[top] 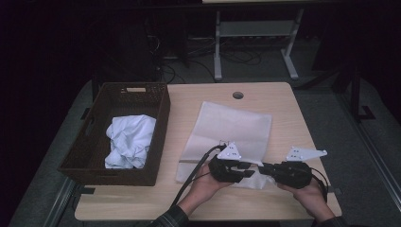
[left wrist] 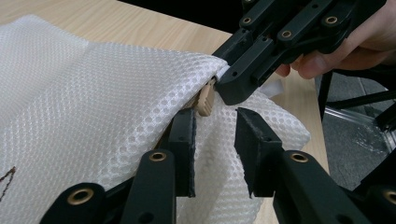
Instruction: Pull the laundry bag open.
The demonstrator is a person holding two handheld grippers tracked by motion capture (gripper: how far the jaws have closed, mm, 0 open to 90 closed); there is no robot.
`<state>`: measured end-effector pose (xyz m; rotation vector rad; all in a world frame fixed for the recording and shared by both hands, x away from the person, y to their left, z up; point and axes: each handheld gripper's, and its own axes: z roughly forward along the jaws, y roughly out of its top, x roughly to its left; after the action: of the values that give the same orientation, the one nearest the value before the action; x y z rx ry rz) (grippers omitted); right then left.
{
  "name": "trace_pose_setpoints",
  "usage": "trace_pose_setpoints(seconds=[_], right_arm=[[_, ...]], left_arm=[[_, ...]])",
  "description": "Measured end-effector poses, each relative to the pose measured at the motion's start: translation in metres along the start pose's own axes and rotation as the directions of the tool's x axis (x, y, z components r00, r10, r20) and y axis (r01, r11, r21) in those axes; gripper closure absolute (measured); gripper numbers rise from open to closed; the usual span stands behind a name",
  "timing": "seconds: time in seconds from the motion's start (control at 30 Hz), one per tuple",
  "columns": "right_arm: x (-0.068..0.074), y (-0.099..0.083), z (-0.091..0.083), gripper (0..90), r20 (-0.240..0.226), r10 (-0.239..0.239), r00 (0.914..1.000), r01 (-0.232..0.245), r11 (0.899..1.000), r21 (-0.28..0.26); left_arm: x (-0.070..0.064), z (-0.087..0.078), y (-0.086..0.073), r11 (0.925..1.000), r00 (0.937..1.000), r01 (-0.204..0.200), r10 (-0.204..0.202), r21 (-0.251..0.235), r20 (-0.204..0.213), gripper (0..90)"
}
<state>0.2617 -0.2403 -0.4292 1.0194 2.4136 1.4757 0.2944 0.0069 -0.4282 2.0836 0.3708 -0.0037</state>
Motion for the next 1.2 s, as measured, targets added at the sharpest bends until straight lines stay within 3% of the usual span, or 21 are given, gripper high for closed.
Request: trace_pose_setpoints(seconds=[0.47, 0.6, 0.9, 1.2], right_arm=[[0.0023, -0.0001, 0.0005, 80.7, 0.009, -0.003, 1.0000, 0.003, 1.000, -0.001], [0.0028, 0.0002, 0.0006, 80.7, 0.014, -0.011, 0.9998, 0.011, 1.000, -0.001], [0.0045, -0.0017, 0.0024, 80.7, 0.019, -0.018, 0.9997, 0.017, 1.000, 0.014], [0.0050, -0.0029, 0.0038, 82.2, 0.016, -0.010, 0.9998, 0.009, 0.999, 0.038]], left_arm=[[0.0044, 0.0038, 0.0024, 0.9998, 0.9999, 0.008, -0.008, -0.020, 0.015, 83.7], [0.0059, 0.0041, 0.0025, 0.9997, 0.9995, 0.012, -0.012, -0.020, 0.028, 85.2], [0.0043, 0.0042, 0.0025, 0.9999, 0.9999, -0.004, 0.004, 0.017, 0.011, 87.0], [0.0065, 0.0050, -0.0001, 0.9992, 0.9998, 0.012, -0.012, 0.039, 0.017, 87.2]])
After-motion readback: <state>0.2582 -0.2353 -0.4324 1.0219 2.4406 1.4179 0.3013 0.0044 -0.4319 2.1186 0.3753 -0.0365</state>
